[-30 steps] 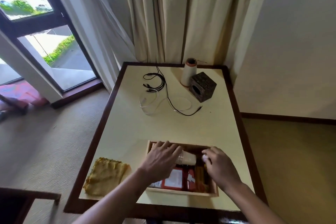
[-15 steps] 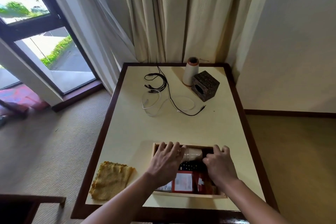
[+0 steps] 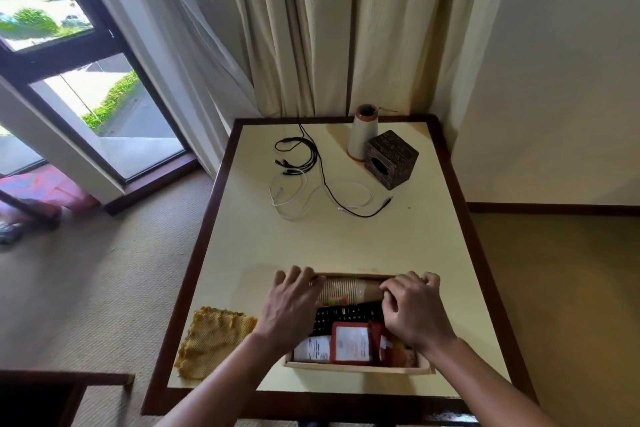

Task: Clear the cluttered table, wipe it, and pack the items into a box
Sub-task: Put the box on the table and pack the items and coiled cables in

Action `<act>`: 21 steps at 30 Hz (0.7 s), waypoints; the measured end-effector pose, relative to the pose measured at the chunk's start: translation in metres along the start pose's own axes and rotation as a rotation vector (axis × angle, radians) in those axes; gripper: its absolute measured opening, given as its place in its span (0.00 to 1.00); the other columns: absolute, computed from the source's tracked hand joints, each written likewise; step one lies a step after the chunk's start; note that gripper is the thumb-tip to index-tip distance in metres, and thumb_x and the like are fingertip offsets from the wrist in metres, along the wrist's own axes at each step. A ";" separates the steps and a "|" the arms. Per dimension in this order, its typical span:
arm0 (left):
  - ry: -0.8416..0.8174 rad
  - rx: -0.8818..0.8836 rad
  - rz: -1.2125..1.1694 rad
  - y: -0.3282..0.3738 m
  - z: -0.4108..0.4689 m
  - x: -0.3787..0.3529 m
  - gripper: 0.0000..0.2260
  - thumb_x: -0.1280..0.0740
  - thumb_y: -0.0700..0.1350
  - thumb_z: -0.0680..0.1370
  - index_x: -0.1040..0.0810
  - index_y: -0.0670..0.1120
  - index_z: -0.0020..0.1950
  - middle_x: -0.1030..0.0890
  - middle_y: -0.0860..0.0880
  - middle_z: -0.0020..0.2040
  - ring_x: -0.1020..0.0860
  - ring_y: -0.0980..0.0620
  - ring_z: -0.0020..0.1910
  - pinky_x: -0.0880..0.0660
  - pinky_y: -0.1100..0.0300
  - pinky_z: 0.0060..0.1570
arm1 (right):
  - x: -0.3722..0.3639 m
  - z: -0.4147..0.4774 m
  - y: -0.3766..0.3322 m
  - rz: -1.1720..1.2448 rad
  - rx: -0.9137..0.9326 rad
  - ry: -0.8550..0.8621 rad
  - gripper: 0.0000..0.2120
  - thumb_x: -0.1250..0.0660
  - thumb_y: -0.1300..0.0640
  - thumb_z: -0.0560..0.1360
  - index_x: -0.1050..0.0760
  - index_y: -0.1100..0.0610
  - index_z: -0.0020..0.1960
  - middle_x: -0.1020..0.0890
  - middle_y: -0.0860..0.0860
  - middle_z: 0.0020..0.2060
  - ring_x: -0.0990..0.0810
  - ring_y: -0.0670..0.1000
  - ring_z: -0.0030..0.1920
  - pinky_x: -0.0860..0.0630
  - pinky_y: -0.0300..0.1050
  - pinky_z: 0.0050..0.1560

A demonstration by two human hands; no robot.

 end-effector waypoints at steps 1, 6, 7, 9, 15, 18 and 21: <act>-0.009 -0.016 -0.001 -0.003 -0.001 0.000 0.20 0.21 0.47 0.70 0.20 0.49 0.60 0.22 0.50 0.55 0.28 0.50 0.53 0.23 0.49 0.52 | 0.001 0.001 -0.003 0.020 0.018 -0.008 0.06 0.30 0.56 0.70 0.16 0.50 0.46 0.16 0.44 0.40 0.18 0.48 0.43 0.31 0.49 0.50; -0.050 -0.058 0.078 -0.004 0.004 -0.001 0.27 0.19 0.48 0.67 0.21 0.47 0.64 0.17 0.51 0.54 0.25 0.49 0.52 0.36 0.50 0.54 | -0.007 0.002 -0.019 0.012 0.010 -0.237 0.12 0.36 0.47 0.80 0.17 0.52 0.53 0.16 0.48 0.48 0.19 0.50 0.52 0.21 0.46 0.47; -0.054 -0.057 0.081 -0.002 0.004 -0.001 0.27 0.19 0.48 0.67 0.21 0.48 0.64 0.16 0.51 0.54 0.25 0.49 0.53 0.36 0.50 0.55 | -0.008 0.002 -0.021 0.005 -0.025 -0.253 0.13 0.36 0.46 0.80 0.18 0.53 0.53 0.16 0.49 0.48 0.18 0.51 0.51 0.22 0.46 0.47; -0.053 -0.055 0.085 -0.001 0.005 0.000 0.24 0.20 0.48 0.67 0.20 0.49 0.61 0.17 0.51 0.54 0.24 0.49 0.54 0.33 0.48 0.57 | -0.010 0.000 -0.024 -0.011 -0.103 -0.265 0.12 0.34 0.47 0.80 0.18 0.55 0.52 0.15 0.51 0.46 0.17 0.52 0.49 0.22 0.45 0.43; -0.005 -0.110 0.005 0.006 0.000 0.006 0.20 0.21 0.49 0.70 0.19 0.48 0.60 0.16 0.51 0.56 0.23 0.50 0.55 0.35 0.51 0.58 | -0.015 -0.005 -0.028 0.162 -0.225 -0.247 0.10 0.30 0.50 0.78 0.15 0.56 0.48 0.14 0.50 0.40 0.16 0.49 0.40 0.20 0.42 0.39; -0.024 -0.126 0.003 0.006 0.001 0.009 0.18 0.23 0.50 0.72 0.18 0.48 0.59 0.18 0.51 0.56 0.23 0.50 0.54 0.26 0.50 0.55 | -0.009 -0.002 -0.027 0.146 -0.213 -0.248 0.12 0.32 0.48 0.78 0.16 0.55 0.46 0.14 0.50 0.39 0.16 0.50 0.39 0.25 0.43 0.35; -0.011 -0.114 -0.025 0.005 0.000 0.011 0.11 0.33 0.49 0.78 0.18 0.48 0.59 0.20 0.49 0.56 0.24 0.49 0.54 0.24 0.51 0.54 | 0.006 0.007 -0.023 0.134 -0.186 -0.152 0.14 0.36 0.50 0.78 0.22 0.54 0.36 0.19 0.48 0.32 0.21 0.51 0.34 0.32 0.42 0.32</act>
Point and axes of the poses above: each hand's wrist, its own z-axis towards the middle knuckle, its own x-axis out of the back of the hand, y = z × x, the point moved 4 cm from there along z, towards the middle knuckle
